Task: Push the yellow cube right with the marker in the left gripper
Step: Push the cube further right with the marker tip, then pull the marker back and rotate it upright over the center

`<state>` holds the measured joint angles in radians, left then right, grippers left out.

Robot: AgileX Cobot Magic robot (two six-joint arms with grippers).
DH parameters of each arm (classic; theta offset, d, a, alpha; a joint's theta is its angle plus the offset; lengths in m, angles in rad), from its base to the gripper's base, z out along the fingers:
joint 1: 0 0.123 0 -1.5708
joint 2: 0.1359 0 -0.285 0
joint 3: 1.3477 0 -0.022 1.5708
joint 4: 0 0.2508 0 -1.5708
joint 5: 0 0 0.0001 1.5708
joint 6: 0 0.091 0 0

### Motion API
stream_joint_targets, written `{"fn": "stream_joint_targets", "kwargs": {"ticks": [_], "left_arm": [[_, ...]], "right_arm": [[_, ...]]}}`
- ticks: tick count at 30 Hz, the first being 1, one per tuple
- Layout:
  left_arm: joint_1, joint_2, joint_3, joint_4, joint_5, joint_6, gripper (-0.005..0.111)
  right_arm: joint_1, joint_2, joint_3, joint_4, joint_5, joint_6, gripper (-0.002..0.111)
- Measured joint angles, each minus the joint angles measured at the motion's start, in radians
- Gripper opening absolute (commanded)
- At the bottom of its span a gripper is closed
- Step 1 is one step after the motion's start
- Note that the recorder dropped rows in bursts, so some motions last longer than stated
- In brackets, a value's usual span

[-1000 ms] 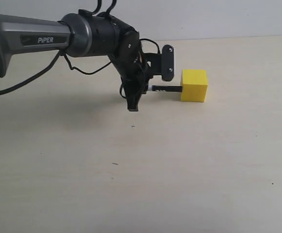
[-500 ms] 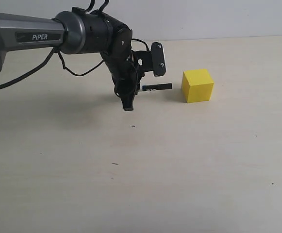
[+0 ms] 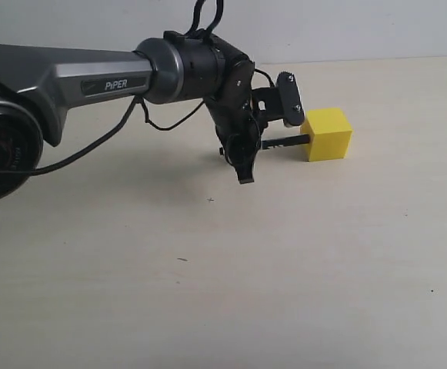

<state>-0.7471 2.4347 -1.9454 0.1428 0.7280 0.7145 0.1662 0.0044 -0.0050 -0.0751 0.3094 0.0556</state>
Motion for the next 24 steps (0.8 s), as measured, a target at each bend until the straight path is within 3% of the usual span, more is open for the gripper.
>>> {"fn": "stream_joint_targets", "kwargs": {"ticks": [10,19,24], "left_arm": [[0.015,0.002,-0.004,0.049,0.053,-0.132,0.0],[-0.025,0.002,-0.015,0.051,-0.072,-0.171,0.0],[-0.042,0.002,-0.037,0.061,-0.067,-0.186,0.0]], "right_arm": [[0.0,0.0,0.0,0.0,0.0,0.0,0.0],[0.0,0.0,0.0,0.0,0.0,0.0,0.0],[0.0,0.0,0.0,0.0,0.0,0.0,0.0]]}}
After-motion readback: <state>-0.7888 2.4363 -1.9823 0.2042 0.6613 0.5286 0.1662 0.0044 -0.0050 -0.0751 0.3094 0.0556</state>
